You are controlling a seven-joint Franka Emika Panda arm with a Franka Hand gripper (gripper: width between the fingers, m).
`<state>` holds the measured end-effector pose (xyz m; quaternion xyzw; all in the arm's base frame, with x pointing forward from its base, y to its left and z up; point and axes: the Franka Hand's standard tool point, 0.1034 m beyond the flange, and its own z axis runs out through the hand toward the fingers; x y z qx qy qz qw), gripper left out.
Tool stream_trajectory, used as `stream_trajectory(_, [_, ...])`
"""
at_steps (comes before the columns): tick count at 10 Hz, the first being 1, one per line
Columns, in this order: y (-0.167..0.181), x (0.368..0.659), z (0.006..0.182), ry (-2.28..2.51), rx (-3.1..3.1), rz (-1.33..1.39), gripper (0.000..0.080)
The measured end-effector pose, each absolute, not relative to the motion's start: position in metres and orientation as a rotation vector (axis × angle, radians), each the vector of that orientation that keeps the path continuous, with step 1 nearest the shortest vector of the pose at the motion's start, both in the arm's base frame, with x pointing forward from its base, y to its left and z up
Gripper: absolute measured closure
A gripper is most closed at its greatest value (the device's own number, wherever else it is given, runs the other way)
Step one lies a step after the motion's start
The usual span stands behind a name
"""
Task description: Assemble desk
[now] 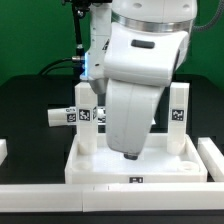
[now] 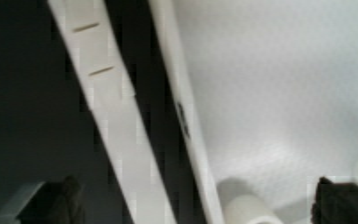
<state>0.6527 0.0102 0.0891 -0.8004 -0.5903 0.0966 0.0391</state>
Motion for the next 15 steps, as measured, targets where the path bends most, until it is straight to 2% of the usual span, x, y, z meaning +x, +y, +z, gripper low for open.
stream_trajectory(3, [0.009,0.652,0.089,-1.703,-2.537,0.301,0.0150])
stream_trajectory(4, [0.006,0.646,0.099,-1.596,-2.618,0.298,0.0150])
stream_trajectory(6, [0.010,0.604,0.122,-1.230,-2.828,0.299,0.0150])
stream_trajectory(7, [0.013,0.588,0.128,-1.074,-2.895,0.313,0.0150])
stream_trajectory(11, [0.013,0.591,0.126,-0.670,-3.047,0.297,0.0150])
stream_trajectory(12, [0.011,0.587,0.130,-0.469,-3.091,0.314,0.0150])
stream_trajectory(13, [0.010,0.576,0.145,-0.289,-3.121,0.312,0.0150])
stream_trajectory(14, [0.011,0.558,0.163,-0.151,-3.132,0.308,0.0150])
stream_trajectory(15, [0.013,0.533,0.174,0.043,-3.141,0.316,0.0150])
